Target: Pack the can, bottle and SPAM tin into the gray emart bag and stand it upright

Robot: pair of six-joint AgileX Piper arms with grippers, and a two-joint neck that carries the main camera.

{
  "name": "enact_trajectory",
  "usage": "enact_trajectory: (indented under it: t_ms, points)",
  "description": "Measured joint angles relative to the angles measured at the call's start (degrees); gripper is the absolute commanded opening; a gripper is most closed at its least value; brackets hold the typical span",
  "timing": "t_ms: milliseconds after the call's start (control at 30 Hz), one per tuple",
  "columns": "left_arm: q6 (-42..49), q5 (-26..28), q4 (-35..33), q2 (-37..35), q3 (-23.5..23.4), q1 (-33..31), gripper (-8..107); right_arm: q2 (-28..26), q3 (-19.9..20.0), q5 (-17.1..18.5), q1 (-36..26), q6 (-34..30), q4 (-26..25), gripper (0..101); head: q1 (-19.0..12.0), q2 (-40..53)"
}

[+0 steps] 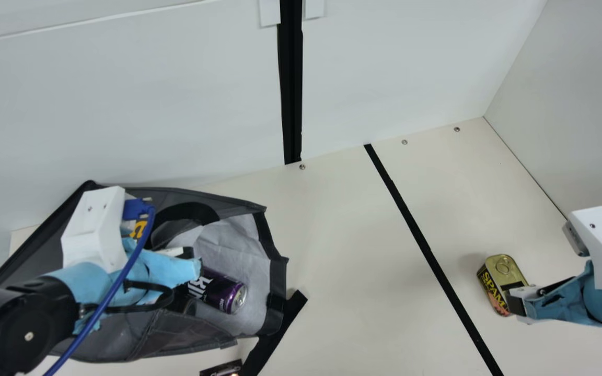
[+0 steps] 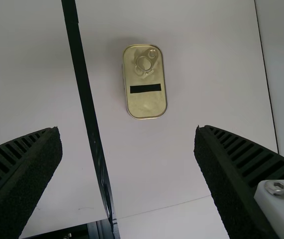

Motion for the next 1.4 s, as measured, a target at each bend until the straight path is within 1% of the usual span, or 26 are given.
enact_trajectory:
  t_ms: [133, 467, 567, 633, 733, 767, 1100, 1200, 1333, 1400]
  points:
    - [0.00, 0.00, 0.00, 0.00, 0.00, 0.00, -8, 1.70, 0.61, -0.82, -0.51, -1.70, 0.45, 95, 0.00, -0.09]
    - [0.00, 0.00, 0.00, 0.00, 0.00, 0.00, -8, 6.51, 2.87, -4.83, 0.58, -3.34, 0.64, 95, 0.09, -0.09]
    - [0.00, 0.00, 0.00, 0.00, 0.00, 0.00, -8, 8.36, 3.39, -6.93, 1.10, -3.34, 0.52, 95, 0.00, -0.09]
    - [0.00, 0.00, 0.00, 0.00, 0.00, 0.00, -8, 9.65, 3.68, -7.41, 1.60, -3.34, 0.36, 95, 0.00, -0.09]
    - [0.00, 0.00, 0.00, 0.00, 0.00, 0.00, -8, 11.54, 3.94, -9.53, 2.27, -3.34, 0.16, 95, 0.00, -0.09]
    - [0.00, 0.00, 0.00, 0.00, 0.00, 0.00, -8, 12.09, 4.01, -9.75, 2.33, -3.34, 0.16, 95, 0.00, 0.00]
    - [0.00, 0.00, 0.00, 0.00, 0.00, 0.00, -8, 19.07, 3.51, -14.34, 3.43, -3.60, -0.06, 95, 0.00, -0.09]
    - [0.00, 0.00, 0.00, 0.00, 0.00, 0.00, -8, 21.22, 3.32, -14.81, 3.72, -3.84, -0.06, 95, 0.00, -0.09]
    - [0.00, 0.00, 0.00, 0.00, 0.00, 0.00, -8, 23.78, 2.88, -16.78, 4.32, -3.96, -0.06, 95, 0.00, 0.00]
    - [0.00, 0.00, 0.00, 0.00, 0.00, 0.00, -8, 24.95, 2.82, -16.89, 4.52, -3.96, -0.11, 95, 0.00, -0.09]
